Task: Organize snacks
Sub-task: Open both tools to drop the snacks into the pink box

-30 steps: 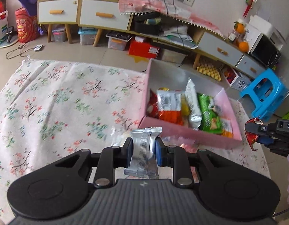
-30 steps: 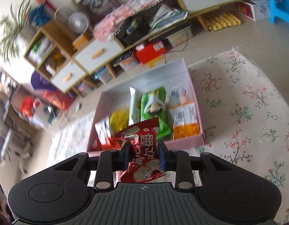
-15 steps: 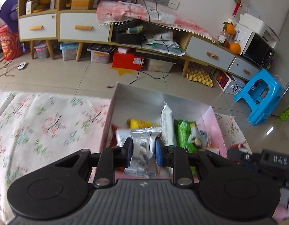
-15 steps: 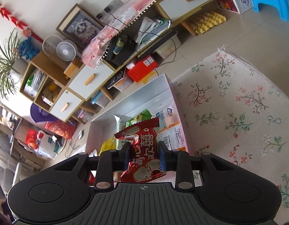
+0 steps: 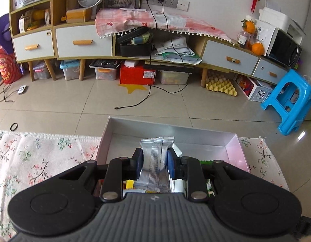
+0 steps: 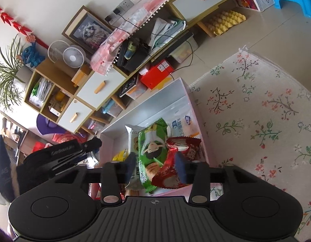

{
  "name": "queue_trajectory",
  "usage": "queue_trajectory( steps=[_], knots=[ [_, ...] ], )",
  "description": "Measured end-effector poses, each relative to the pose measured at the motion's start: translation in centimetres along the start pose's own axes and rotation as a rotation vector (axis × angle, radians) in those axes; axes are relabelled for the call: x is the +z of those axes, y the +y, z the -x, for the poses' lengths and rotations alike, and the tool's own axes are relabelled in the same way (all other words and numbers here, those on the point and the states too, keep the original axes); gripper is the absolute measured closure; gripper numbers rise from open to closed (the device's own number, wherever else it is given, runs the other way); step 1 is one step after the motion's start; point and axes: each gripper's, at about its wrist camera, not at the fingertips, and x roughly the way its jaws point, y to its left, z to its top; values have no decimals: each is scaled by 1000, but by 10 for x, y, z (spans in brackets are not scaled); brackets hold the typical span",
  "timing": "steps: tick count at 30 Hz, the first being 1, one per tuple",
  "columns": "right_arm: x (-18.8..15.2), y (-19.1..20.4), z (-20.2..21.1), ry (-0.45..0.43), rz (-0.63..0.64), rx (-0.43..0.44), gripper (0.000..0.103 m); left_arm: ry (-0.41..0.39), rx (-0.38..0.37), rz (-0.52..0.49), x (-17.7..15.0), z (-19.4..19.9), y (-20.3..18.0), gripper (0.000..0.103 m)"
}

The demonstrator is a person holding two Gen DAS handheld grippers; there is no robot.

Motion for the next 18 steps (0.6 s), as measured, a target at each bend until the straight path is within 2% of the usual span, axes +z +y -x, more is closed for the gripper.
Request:
queue_trajectory(
  steps=[4, 6, 8, 18],
  knots=[
    [1, -1, 2, 9, 1, -5, 42, 2, 12, -15, 2, -4, -3, 76],
    [2, -1, 4, 13, 11, -13, 34, 9, 31, -15, 0, -5, -4, 64],
    [1, 1, 5, 19, 18, -20, 26, 22, 41, -13, -1, -5, -4, 58],
    [-5, 9, 10, 55, 90, -50, 22, 48, 73, -30, -9, 14, -1, 35]
  ],
)
